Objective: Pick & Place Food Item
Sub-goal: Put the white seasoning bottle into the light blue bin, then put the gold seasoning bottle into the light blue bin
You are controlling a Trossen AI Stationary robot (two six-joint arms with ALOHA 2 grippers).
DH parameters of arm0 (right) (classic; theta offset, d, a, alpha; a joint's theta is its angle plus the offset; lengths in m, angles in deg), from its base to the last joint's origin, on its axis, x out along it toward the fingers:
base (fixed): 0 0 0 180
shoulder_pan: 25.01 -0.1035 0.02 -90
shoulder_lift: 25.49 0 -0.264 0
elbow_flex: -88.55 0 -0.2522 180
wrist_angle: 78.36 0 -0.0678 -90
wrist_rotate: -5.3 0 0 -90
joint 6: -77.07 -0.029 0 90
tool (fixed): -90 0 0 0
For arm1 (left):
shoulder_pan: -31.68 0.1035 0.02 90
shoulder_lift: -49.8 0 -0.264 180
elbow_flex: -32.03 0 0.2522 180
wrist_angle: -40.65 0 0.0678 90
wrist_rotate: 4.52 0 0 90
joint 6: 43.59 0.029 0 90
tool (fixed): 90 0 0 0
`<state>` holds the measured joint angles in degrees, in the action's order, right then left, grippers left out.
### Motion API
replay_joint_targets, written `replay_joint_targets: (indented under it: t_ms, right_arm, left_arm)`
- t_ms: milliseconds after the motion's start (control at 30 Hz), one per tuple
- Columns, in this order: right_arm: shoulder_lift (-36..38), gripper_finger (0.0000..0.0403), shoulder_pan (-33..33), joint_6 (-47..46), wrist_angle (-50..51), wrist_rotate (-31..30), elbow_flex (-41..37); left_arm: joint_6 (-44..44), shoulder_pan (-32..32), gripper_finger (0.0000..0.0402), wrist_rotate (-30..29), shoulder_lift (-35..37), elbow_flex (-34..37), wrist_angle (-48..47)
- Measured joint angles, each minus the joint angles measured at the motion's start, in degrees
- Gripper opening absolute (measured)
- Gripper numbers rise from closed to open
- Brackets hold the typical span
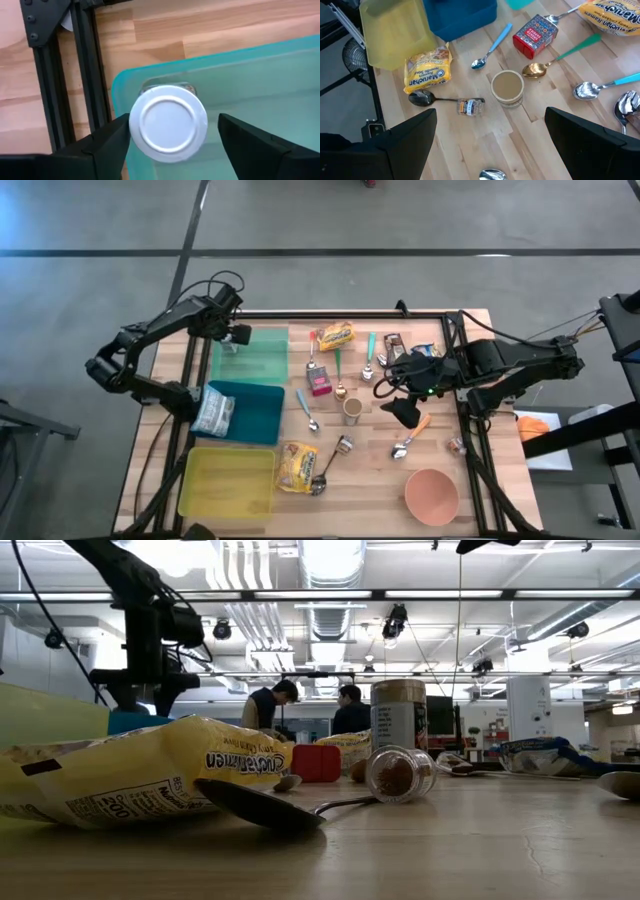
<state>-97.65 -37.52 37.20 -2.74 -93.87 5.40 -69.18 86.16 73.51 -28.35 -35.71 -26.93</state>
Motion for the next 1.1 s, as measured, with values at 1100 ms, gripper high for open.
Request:
replay_joint_targets:
  t_ms: [1100]
  right_arm:
    - [-13.9, 0.0369, 0.4, 27.5, 0.9, -4.6, 0.0]
  left_arm:
    - [-2.8, -37.8, 0.0310, 15.0, 1.6, -13.2, 5.4]
